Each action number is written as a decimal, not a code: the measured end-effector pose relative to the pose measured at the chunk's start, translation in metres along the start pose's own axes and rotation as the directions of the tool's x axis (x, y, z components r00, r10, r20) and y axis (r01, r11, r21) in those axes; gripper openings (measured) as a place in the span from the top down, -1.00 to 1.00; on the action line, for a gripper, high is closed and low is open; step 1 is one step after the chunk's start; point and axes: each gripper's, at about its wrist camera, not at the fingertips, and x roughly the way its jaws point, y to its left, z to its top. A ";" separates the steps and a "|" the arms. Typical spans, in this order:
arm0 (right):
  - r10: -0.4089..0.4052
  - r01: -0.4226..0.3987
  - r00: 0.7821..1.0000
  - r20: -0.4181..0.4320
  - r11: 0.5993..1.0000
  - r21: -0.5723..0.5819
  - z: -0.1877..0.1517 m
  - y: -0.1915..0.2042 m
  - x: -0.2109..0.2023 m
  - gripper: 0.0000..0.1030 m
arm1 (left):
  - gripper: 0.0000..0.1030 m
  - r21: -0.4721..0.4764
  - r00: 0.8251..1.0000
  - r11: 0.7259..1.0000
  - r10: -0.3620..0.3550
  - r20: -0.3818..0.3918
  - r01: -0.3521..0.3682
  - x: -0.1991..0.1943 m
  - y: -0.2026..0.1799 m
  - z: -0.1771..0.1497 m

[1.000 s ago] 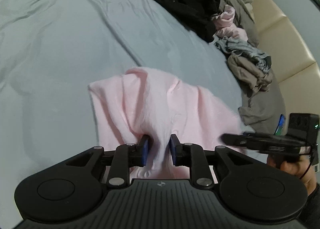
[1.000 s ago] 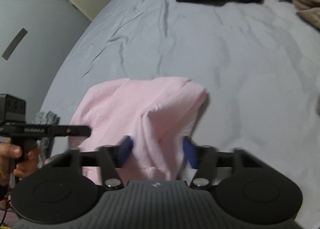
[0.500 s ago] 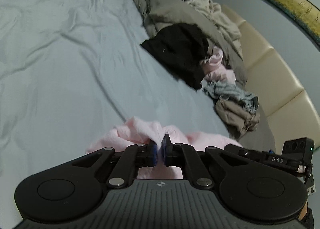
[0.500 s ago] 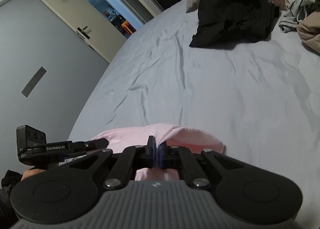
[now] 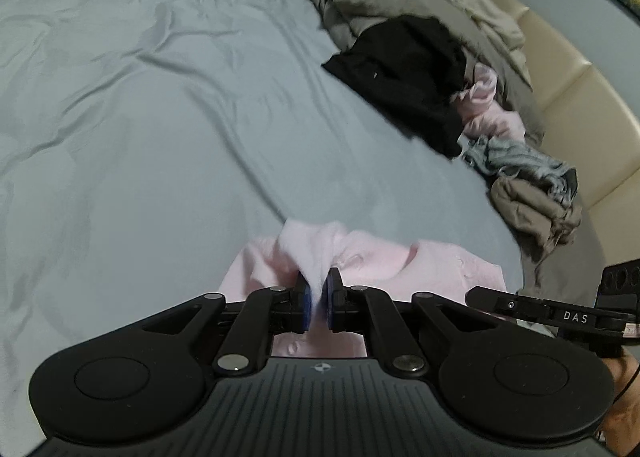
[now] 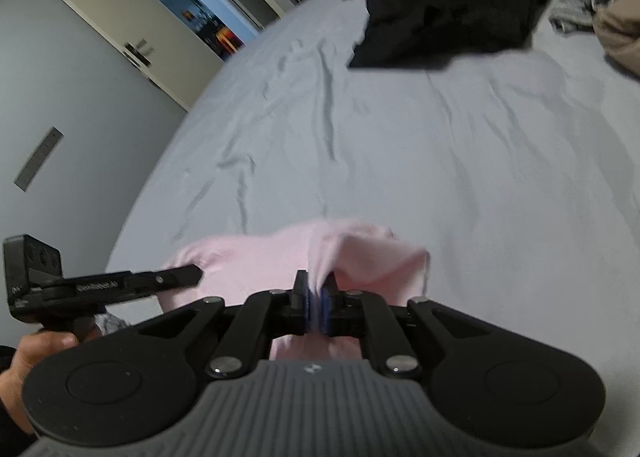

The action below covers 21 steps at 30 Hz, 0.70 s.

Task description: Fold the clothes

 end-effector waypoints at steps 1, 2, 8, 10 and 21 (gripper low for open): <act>0.000 0.000 1.000 -0.010 1.000 -0.008 -0.001 -0.001 -0.001 0.54 | 0.88 -0.036 1.000 0.999 -0.025 0.001 0.025 -0.005 0.004 0.000; 0.002 -0.003 1.000 -0.009 1.000 -0.014 -0.001 -0.002 -0.004 0.10 | 0.83 -0.086 0.997 0.993 -0.075 0.008 0.076 -0.011 0.010 -0.001; 0.044 -0.044 0.999 0.001 0.999 -0.004 -0.001 -0.008 -0.026 -0.06 | 0.12 -0.089 0.994 0.991 -0.090 0.064 0.095 -0.050 0.018 -0.012; 0.044 -0.044 0.998 -0.040 0.999 -0.014 -0.005 -0.007 -0.027 -0.06 | 0.12 -0.093 0.993 0.989 -0.112 0.044 0.116 -0.053 0.018 -0.021; 0.011 -0.027 0.986 -0.165 0.995 -0.091 -0.024 0.007 -0.007 0.54 | 0.48 0.071 0.986 0.992 -0.091 -0.138 0.101 -0.022 -0.011 -0.054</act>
